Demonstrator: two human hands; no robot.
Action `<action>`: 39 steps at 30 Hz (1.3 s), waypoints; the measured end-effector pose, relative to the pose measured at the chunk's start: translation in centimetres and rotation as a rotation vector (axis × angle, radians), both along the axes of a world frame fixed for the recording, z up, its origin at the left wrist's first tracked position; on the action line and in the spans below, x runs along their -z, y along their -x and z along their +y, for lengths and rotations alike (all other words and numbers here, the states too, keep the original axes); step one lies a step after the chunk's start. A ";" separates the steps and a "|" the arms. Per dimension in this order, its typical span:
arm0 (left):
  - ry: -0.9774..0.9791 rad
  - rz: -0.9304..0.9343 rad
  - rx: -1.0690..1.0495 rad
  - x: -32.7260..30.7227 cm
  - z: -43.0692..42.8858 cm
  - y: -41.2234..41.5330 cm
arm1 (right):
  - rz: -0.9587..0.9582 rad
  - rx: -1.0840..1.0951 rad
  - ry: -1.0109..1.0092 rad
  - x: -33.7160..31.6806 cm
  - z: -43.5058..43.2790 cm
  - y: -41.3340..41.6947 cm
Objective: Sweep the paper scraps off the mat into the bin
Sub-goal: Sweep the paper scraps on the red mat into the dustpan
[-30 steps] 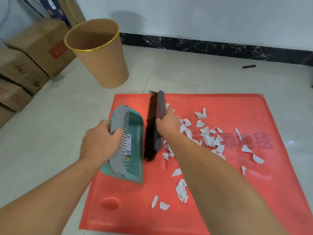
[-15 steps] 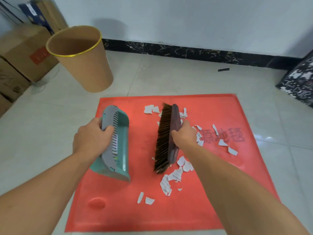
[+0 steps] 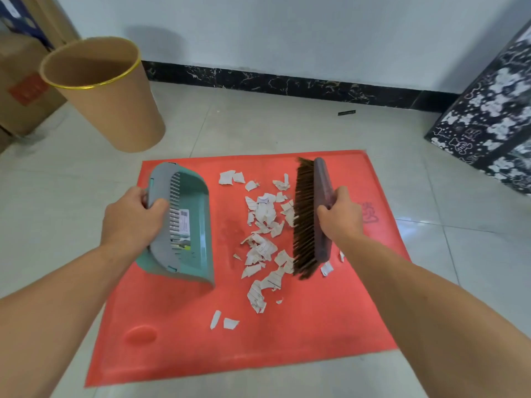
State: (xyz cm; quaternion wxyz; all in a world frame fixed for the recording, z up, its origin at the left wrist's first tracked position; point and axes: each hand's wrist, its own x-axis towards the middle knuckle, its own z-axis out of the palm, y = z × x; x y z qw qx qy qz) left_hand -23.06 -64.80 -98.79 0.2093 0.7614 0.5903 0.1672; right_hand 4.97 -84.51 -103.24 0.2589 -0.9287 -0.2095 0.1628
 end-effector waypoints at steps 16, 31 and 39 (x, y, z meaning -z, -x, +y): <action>0.006 0.076 -0.096 0.3 2.6 1.7 | -0.413 -0.576 0.077 0.7 13.6 1.5; -0.055 0.080 -0.090 1.5 3.5 3.2 | -0.310 -0.706 0.297 3.1 18.0 0.8; -0.025 0.067 -0.121 1.3 3.7 3.5 | -0.374 -0.820 0.368 -0.1 16.4 -1.1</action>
